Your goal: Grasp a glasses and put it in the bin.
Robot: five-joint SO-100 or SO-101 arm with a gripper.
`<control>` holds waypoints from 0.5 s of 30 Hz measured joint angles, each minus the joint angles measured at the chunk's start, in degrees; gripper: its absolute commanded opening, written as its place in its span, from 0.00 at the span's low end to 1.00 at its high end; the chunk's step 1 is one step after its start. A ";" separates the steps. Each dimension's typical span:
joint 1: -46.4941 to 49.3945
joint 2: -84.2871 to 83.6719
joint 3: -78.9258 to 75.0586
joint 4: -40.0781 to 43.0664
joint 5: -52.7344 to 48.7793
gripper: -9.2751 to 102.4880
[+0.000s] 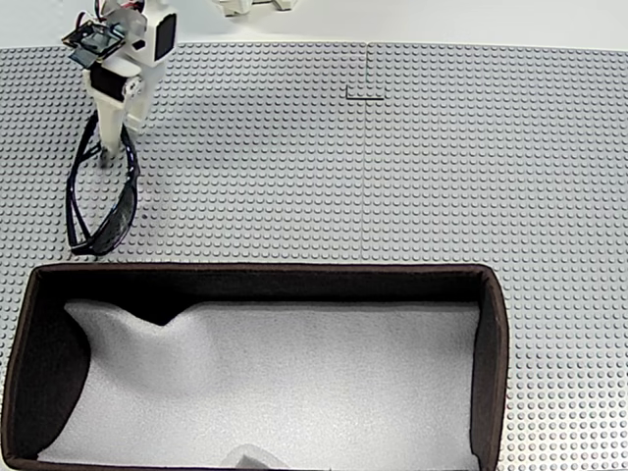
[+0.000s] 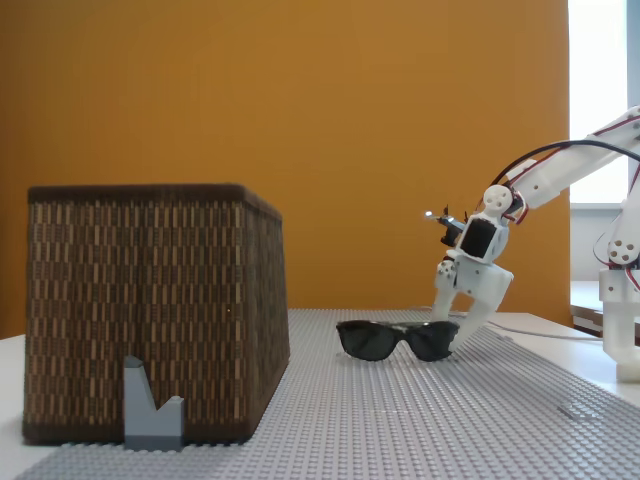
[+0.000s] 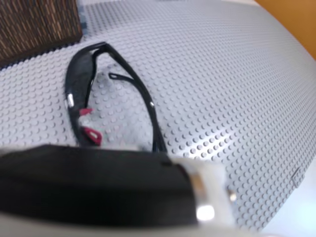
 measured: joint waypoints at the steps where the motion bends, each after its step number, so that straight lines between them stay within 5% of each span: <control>1: -0.26 0.00 0.00 0.00 -0.26 0.08; 15: -4.04 20.13 -0.44 -0.88 -9.40 0.07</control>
